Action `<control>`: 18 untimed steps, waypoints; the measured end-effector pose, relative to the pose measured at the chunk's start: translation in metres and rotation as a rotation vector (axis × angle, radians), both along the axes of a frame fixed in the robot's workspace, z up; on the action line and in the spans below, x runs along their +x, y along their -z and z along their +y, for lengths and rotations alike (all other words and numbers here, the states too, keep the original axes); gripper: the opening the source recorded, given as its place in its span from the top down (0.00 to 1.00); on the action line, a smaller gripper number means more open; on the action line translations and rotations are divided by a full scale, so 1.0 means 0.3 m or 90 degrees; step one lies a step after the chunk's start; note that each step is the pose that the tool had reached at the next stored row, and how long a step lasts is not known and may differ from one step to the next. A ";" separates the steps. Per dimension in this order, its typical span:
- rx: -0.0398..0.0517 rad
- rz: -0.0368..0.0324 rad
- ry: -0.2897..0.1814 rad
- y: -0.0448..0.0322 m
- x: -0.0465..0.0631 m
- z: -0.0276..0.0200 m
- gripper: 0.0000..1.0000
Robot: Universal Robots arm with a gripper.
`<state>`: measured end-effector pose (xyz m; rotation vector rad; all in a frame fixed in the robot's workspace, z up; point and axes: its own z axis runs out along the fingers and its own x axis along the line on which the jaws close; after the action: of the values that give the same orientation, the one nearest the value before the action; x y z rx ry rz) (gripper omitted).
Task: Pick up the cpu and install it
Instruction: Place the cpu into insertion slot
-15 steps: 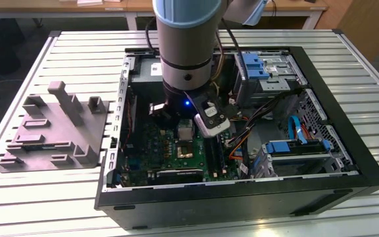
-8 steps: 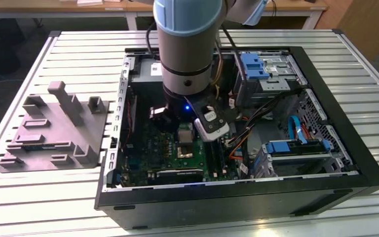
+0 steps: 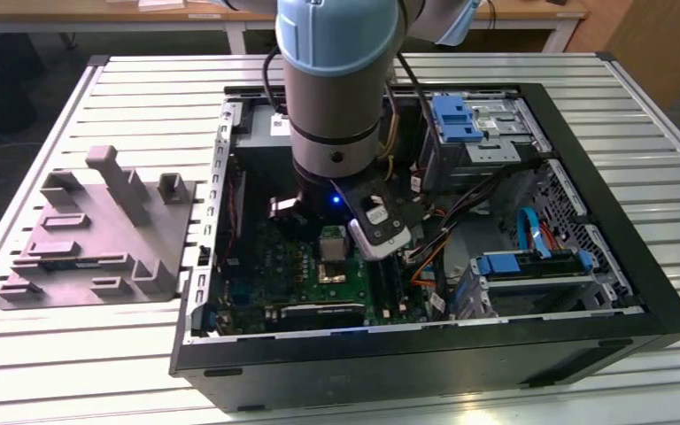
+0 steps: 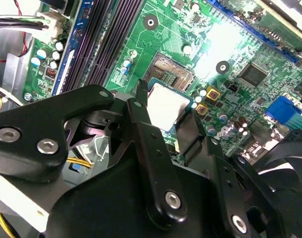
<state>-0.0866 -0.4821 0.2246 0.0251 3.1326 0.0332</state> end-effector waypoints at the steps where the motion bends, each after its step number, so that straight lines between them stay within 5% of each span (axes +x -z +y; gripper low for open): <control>1: 0.0000 0.0000 0.000 0.000 0.000 0.000 0.53; 13: -0.0001 0.0000 0.000 0.008 0.000 0.000 0.53; 18: -0.0093 0.0002 0.000 0.025 0.000 0.000 0.53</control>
<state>-0.0866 -0.4822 0.2170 0.0248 3.1329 0.0104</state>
